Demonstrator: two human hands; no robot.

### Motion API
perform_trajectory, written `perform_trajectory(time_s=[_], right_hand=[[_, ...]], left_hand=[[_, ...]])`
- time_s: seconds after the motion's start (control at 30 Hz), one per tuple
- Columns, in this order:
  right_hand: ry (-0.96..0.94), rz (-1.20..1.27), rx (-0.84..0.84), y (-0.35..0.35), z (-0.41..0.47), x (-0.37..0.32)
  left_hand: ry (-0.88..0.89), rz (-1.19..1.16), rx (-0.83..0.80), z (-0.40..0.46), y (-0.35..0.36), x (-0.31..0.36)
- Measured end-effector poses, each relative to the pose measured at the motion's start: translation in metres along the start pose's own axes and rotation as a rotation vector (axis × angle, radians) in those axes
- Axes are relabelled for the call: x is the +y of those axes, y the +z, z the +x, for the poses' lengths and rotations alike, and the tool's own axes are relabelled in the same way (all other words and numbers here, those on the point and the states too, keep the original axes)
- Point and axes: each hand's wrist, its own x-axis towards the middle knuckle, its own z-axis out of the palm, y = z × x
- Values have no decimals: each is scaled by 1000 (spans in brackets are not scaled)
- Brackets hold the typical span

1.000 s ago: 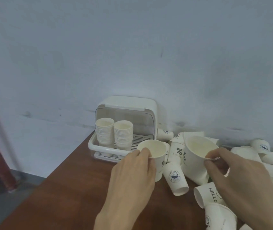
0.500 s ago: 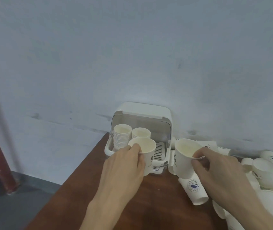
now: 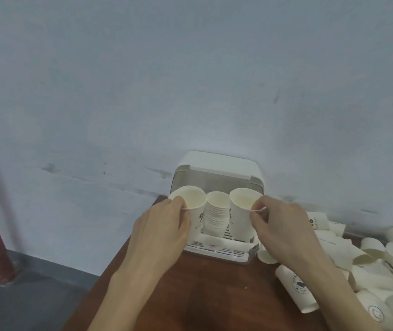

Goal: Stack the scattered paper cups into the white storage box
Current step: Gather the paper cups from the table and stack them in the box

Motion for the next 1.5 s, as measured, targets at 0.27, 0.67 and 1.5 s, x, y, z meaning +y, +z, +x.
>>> perform_trajectory(time_s=[0.27, 0.67, 1.5], right_hand=[[-36, -18, 84, 19, 55, -21], [-73, 47, 183, 45, 98, -30], [-100, -138, 107, 71, 67, 21]], left_hand=[[0, -29, 3, 9, 10, -21], [12, -73, -4, 11, 15, -27], [220, 143, 31, 89, 72, -34]])
